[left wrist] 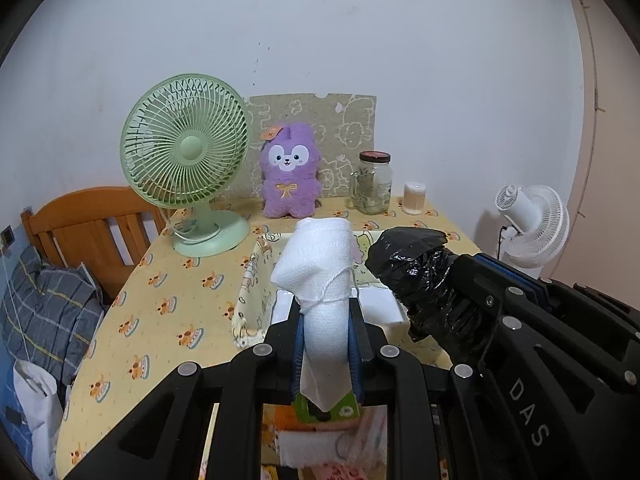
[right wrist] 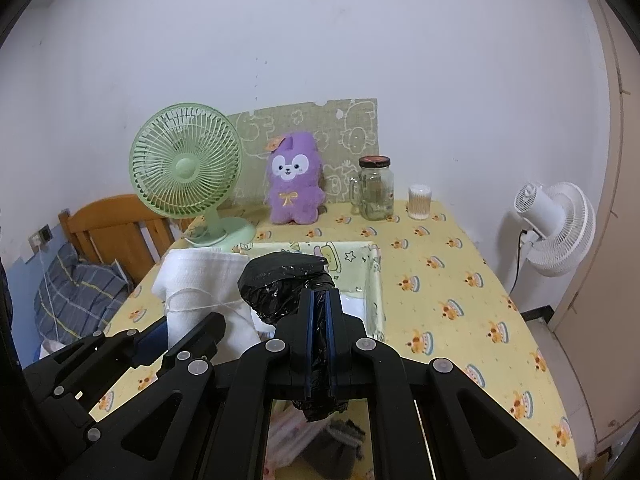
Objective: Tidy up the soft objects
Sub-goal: 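Lift the white cloth with the left tool while the right tool carries the black bag over the box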
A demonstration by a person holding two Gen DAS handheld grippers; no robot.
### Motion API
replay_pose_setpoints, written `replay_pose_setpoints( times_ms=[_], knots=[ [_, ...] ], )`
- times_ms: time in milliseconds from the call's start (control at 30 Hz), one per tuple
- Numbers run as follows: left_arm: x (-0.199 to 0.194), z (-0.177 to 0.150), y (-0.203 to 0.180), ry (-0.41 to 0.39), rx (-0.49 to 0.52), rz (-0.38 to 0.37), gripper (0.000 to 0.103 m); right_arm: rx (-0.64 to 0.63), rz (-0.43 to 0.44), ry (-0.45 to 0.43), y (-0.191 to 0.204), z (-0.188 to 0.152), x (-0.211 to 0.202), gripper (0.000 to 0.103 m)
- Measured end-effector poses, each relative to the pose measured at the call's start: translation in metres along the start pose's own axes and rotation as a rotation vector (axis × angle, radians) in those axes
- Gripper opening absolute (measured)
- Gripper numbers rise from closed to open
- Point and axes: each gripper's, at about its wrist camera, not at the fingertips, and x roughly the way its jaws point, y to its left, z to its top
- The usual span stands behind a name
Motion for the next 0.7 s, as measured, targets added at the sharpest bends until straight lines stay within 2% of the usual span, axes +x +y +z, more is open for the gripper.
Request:
replay_pose_setpoints(
  times_ms=[433,700],
  knots=[
    [0.043,0.026,0.004,0.017,0.0,0.019,0.017,0.004,0.008,0.015,-0.008,0.024,0.05,0.008],
    [0.079,0.029,0.006,0.084,-0.017,-0.007,0.021,0.006,-0.008,0.036,-0.014,0.031,0.084,0.008]
  ],
)
